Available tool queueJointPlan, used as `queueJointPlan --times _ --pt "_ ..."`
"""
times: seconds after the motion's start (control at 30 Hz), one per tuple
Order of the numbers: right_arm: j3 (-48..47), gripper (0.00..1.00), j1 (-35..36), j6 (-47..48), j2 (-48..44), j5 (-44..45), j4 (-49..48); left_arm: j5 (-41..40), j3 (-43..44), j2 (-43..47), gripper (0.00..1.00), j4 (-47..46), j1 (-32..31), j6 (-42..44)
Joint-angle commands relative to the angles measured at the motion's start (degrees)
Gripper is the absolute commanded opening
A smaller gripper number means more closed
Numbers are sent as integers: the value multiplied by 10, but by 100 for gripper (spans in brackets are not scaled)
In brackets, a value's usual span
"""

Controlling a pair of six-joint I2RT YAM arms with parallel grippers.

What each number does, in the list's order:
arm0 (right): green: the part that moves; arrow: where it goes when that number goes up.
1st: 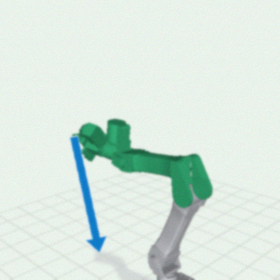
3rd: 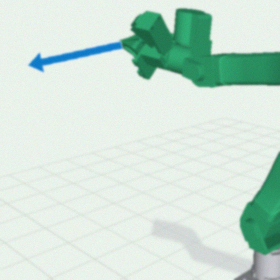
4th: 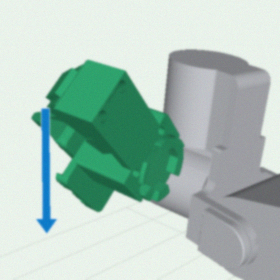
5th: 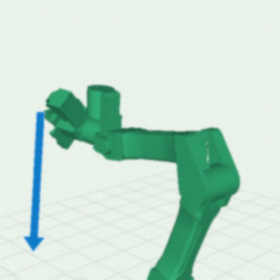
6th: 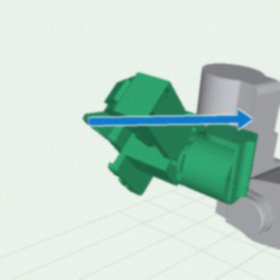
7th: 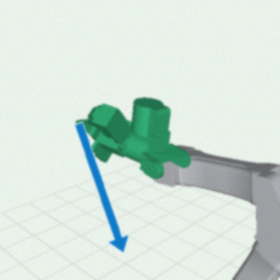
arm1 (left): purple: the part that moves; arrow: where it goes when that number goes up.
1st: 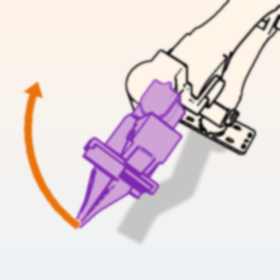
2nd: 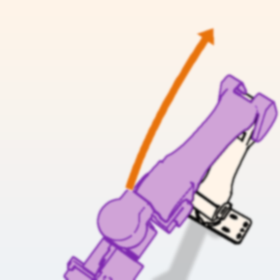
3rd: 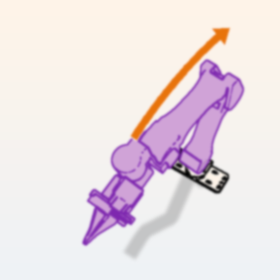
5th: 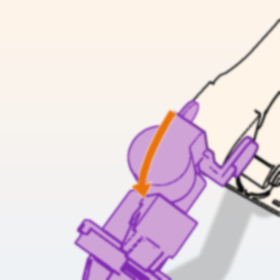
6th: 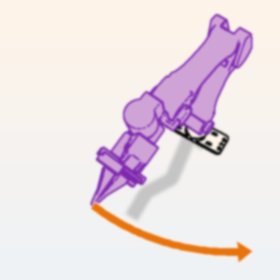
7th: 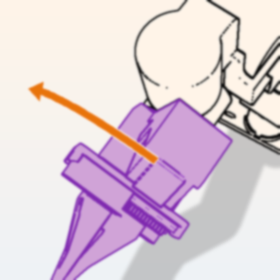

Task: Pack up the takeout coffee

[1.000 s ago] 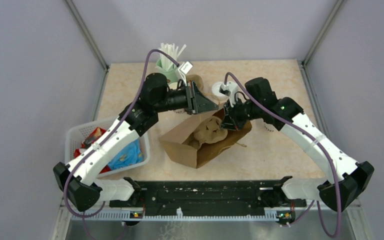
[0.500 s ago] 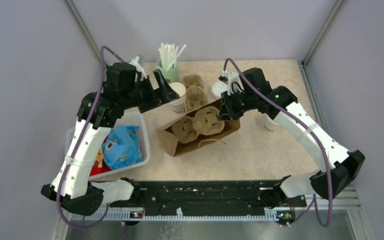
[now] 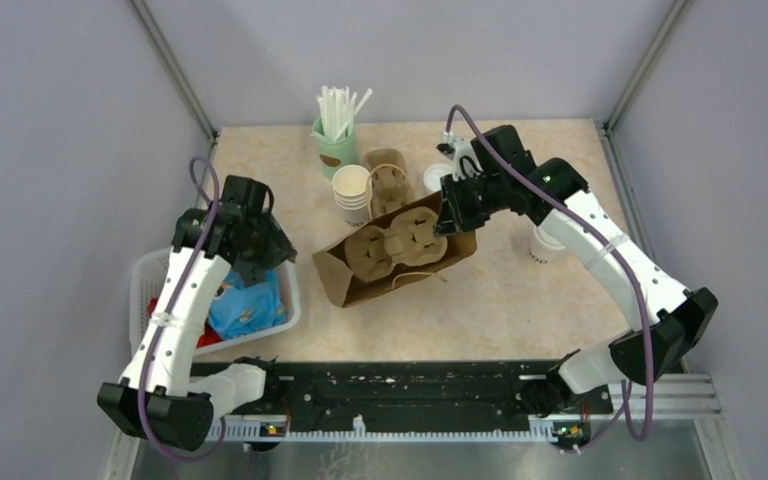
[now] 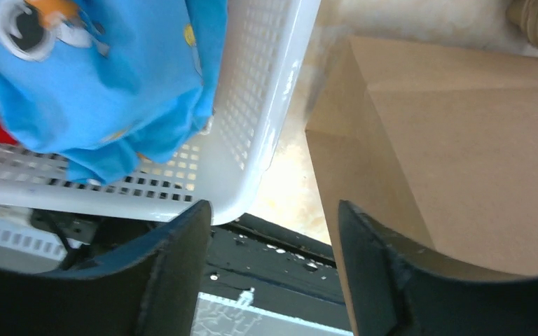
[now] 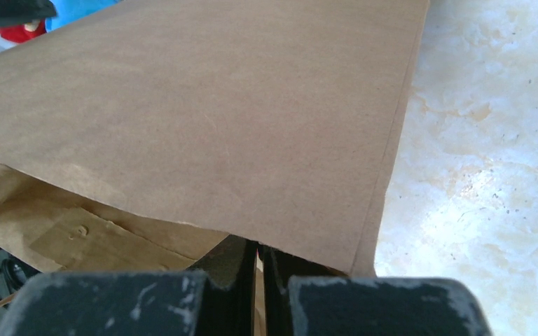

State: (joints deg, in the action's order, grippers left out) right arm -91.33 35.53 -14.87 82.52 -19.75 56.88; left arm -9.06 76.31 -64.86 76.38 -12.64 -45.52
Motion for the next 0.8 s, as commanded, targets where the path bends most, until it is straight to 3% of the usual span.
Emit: queueJointPlan --times 0.0,0.13,0.47,0.6,0.77 --pt "-36 0 5 -3 2 -8 5 155 -87 22 65 -104 14 28" --pt "-40 0 7 0 7 -28 11 254 -133 3 64 -181 14 23" --pt "-67 0 6 -9 15 -73 39 390 -175 -74 63 -340 10 11" --pt "-73 0 6 -32 13 -62 56 415 -181 -77 64 -372 7 0" --pt "-38 0 5 -85 6 -57 8 429 -208 -66 66 -379 8 4"
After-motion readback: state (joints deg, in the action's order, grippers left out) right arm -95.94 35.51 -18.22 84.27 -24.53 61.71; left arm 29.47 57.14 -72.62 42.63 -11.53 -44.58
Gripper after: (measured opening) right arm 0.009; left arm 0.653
